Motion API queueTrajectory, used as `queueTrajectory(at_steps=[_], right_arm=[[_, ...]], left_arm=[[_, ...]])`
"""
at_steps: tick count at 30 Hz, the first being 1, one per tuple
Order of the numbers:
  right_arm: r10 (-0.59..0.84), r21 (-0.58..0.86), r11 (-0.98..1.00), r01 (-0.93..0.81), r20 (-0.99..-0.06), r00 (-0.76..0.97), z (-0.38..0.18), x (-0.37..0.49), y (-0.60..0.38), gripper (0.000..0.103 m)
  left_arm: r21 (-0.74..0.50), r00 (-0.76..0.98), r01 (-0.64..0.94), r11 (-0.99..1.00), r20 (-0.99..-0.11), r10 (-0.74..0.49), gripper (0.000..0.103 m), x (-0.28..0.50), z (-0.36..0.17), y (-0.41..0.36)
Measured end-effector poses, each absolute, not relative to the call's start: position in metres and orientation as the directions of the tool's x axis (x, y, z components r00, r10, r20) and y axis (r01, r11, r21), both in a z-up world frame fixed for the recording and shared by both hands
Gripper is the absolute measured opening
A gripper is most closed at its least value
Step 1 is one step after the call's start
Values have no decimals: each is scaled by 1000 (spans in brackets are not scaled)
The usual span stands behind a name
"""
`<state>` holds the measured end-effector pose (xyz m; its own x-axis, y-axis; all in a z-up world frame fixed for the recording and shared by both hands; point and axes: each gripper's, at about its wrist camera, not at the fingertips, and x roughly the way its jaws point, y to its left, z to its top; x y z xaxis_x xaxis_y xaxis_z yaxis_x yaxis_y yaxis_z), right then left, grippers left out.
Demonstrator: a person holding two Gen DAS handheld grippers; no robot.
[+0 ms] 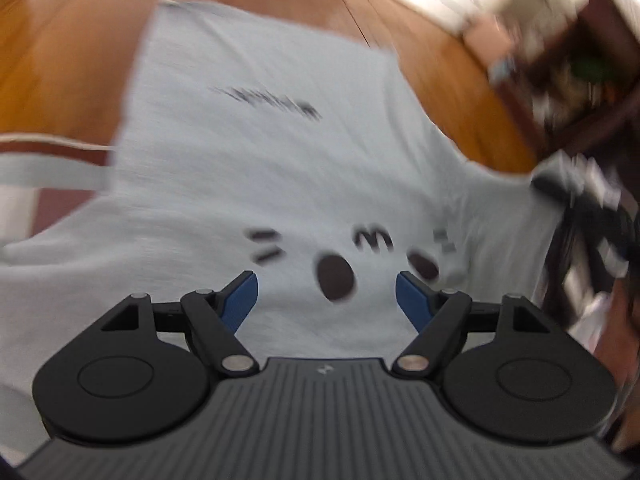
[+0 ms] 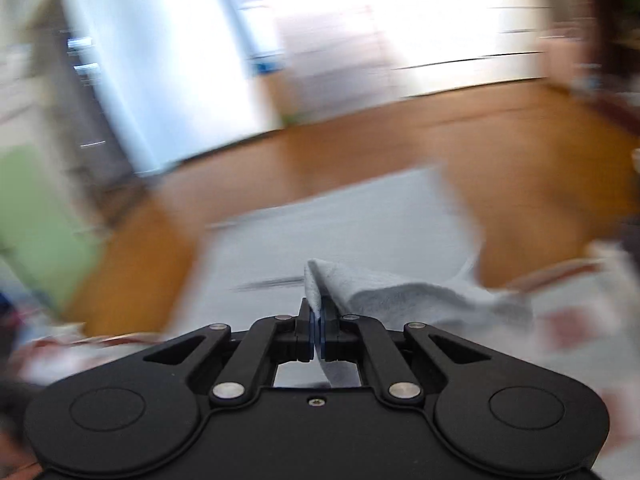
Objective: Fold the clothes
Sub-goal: 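Fold the held side over the sweatshirt body with the right gripper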
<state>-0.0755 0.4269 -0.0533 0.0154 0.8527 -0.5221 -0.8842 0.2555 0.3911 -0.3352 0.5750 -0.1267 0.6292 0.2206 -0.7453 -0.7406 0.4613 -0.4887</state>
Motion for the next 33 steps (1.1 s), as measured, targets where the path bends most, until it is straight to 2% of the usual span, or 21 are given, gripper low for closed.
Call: queueTrajectory(at_steps=[2,5,6,8,10,12,16,21,24,28,30,31,33], right_arm=[[856,410,111,-905,-502,-123,-56,-120,453,4],[787,367,-91,-926,-543,-293,-86,-182,490,14],[740,340,-118,-933,-597,-311,-99,-197,500,28],[665,283,-98,-954,-695,-274,-124,-215,504,35],[646,227,-85,-970,-729,-227,-141,-214,492,38],[638,153,-64,-986,-754,-159,-151,-204,472,52],[590,7,-81,-997,-805,-53,-163,-194,435,52],[569,41,-78,-996,-819,-78,-158,-180,410,57],[560,37,-95,-995,-824,-85,-166,-181,412,57],[561,17,-173,-985,-820,-113,-168,-201,417,58],[563,-20,-202,-979,-820,-100,-172,-211,425,67],[566,-44,-214,-976,-820,-87,-174,-217,429,69],[578,-100,-213,-972,-815,-43,-177,-224,436,69]], left_arm=[[-557,657,-741,375,-715,238,76,-366,-130,585],[-587,641,-767,260,-726,251,76,-399,-151,596],[-574,620,-784,236,-743,252,76,-406,-161,598],[-560,594,-804,201,-767,241,76,-415,-179,602],[-581,607,-795,176,-765,218,76,-418,-190,607],[-595,617,-787,164,-759,209,76,-417,-196,610],[-536,577,-816,217,-779,245,76,-408,-187,616],[-406,534,-829,385,-779,328,76,-380,-166,607],[-328,534,-794,512,-778,330,76,-357,-158,595],[-261,504,-767,586,-810,299,76,-335,-169,584],[-188,448,-761,621,-844,294,82,-323,-182,582],[-151,417,-756,637,-861,292,86,-317,-189,581],[-81,362,-745,662,-883,299,86,-308,-204,580]])
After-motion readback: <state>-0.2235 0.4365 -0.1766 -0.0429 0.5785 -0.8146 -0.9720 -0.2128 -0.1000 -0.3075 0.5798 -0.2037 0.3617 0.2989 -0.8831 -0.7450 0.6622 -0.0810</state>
